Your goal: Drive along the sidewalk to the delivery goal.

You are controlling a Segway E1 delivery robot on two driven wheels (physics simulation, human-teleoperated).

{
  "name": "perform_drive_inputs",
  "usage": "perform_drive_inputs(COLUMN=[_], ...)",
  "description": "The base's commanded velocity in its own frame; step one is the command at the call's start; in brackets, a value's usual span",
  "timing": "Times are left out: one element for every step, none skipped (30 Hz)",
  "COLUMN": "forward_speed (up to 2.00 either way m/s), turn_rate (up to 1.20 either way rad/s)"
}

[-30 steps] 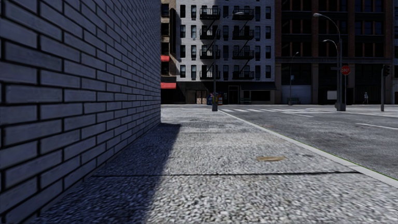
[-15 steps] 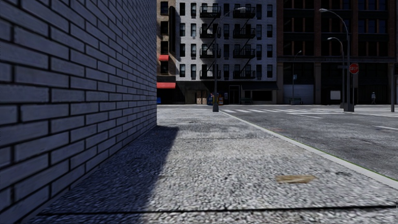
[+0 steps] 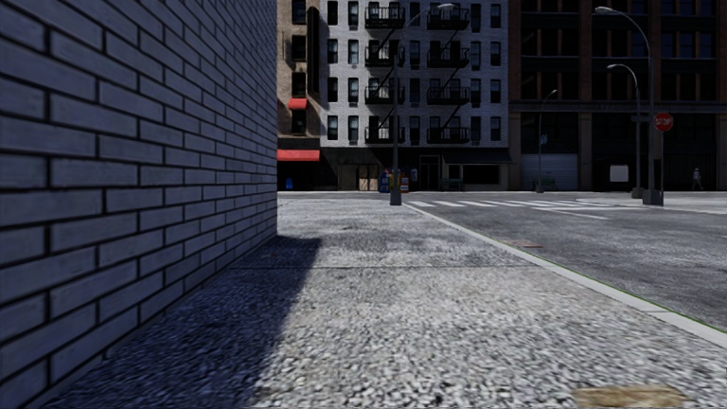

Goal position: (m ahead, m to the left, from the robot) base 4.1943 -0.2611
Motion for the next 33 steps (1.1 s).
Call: perform_drive_inputs(forward_speed=[1.35, 1.35, 1.35, 1.35, 1.35, 1.35, 1.35, 1.35, 1.35, 1.35, 1.35, 1.35, 1.35, 1.35, 1.35, 1.35, 1.35, 1.35, 1.35, 1.35, 1.35, 1.35, 1.35, 1.35, 1.35, 1.35, 1.35, 1.35, 1.35, 1.35, 1.35, 1.35, 1.35], turn_rate=[0.00, 0.00, 0.00, 0.00, 0.00, 0.00, 0.00, 0.00, 0.00, 0.00, 0.00, 0.00, 0.00, 0.00, 0.00, 0.00, 0.00, 0.00, 0.00, 0.00, 0.00, 0.00, 0.00, 0.00, 0.00, 0.00, 0.00, 0.00, 0.00, 0.00, 0.00, 0.00, 0.00])
